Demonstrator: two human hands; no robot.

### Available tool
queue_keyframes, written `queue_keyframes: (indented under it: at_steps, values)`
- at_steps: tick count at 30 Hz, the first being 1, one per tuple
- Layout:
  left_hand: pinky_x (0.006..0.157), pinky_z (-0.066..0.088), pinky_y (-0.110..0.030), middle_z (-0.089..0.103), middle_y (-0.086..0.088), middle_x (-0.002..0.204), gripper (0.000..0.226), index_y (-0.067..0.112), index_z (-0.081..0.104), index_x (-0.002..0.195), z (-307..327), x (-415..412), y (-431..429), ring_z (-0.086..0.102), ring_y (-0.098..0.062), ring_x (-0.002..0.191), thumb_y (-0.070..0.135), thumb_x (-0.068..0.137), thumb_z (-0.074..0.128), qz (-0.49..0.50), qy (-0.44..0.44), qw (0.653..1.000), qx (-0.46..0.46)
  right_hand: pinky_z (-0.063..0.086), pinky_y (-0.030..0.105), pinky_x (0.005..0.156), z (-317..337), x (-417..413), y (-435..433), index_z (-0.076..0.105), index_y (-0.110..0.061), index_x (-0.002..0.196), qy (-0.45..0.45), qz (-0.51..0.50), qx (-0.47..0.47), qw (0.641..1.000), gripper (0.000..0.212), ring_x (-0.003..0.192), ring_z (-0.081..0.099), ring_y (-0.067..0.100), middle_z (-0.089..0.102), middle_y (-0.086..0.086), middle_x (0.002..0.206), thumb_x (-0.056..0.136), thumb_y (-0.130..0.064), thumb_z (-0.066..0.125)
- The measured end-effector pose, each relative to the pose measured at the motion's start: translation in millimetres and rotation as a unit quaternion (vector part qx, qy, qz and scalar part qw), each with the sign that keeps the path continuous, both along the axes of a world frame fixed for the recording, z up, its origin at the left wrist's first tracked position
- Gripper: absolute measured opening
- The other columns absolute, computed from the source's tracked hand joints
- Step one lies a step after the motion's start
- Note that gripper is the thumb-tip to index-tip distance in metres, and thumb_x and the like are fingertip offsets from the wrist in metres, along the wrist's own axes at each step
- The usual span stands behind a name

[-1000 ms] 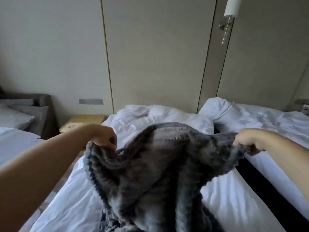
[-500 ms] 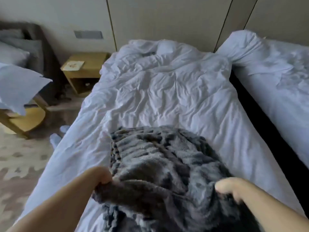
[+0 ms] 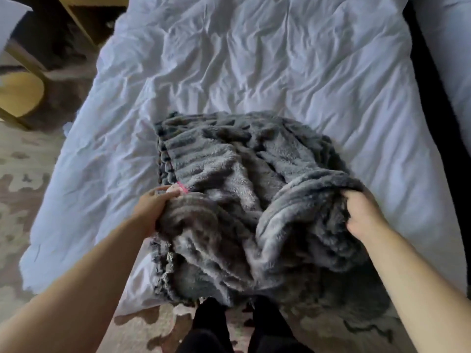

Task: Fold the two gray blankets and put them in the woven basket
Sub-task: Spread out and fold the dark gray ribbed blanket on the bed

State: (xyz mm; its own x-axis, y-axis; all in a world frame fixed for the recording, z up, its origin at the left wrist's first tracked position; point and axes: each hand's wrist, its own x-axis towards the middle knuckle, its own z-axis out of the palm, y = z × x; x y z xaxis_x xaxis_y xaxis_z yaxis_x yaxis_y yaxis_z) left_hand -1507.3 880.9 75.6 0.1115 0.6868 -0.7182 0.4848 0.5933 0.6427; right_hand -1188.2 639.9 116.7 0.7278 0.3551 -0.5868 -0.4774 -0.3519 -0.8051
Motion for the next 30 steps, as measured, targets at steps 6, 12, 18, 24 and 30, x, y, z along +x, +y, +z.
queue_keyframes:
  at_steps: [6,12,18,24,30]
  values:
    - [0.049,0.046,-0.024,0.054,-0.012,0.054,0.042,0.006,0.06,0.052,-29.9,-26.2,-59.4,0.055,-0.021,0.046,0.008,0.09,0.043,-0.183,0.17,0.918,-0.309,0.05,0.04,0.089,-62.6,-31.5,-60.8,0.046,0.003,0.136,0.157,0.142,-0.4,0.892,0.051,0.112,0.057,0.033,0.055,0.019,0.132,0.093,-0.022,0.059]
    - [0.06,0.048,-0.032,0.065,-0.008,0.079,0.031,0.01,0.071,0.076,-25.1,-7.6,-79.7,0.06,-0.024,0.068,0.035,0.082,0.053,-0.247,0.087,0.857,-0.444,0.051,0.032,0.081,-42.9,-88.7,-80.9,0.063,0.01,0.107,0.193,0.318,-0.415,0.83,0.024,0.073,0.054,0.022,0.062,0.009,0.09,0.096,-0.01,0.055]
    - [0.062,0.056,-0.034,0.067,-0.014,0.077,0.047,0.006,0.062,0.092,22.2,75.1,-14.2,0.065,-0.024,0.067,0.044,0.096,0.036,-0.091,-0.003,0.924,-0.372,0.044,0.018,0.034,8.8,-60.3,5.1,0.069,0.008,0.066,0.282,0.103,-0.174,0.938,0.043,0.036,0.059,0.019,0.062,0.017,0.053,0.098,-0.003,0.043]
    - [0.082,0.051,-0.043,0.064,-0.012,0.11,0.057,0.019,0.055,0.13,251.8,275.0,254.5,0.063,-0.029,0.095,0.057,0.093,0.035,0.024,-0.393,0.919,0.001,0.058,0.024,0.063,202.3,143.8,291.6,0.073,-0.003,0.075,0.092,0.03,0.226,0.969,0.036,0.068,0.071,0.018,0.07,0.014,0.071,0.093,-0.019,0.046]
    - [0.11,0.025,-0.043,0.038,-0.006,0.149,0.071,0.02,0.033,0.146,285.9,306.6,321.8,0.044,-0.026,0.129,0.064,0.091,0.034,-0.022,-0.287,0.95,0.12,0.044,0.04,0.091,253.9,236.1,375.1,0.052,-0.019,0.112,0.001,0.027,0.292,0.956,0.033,0.111,0.056,0.029,0.053,0.01,0.121,0.094,-0.046,0.047]
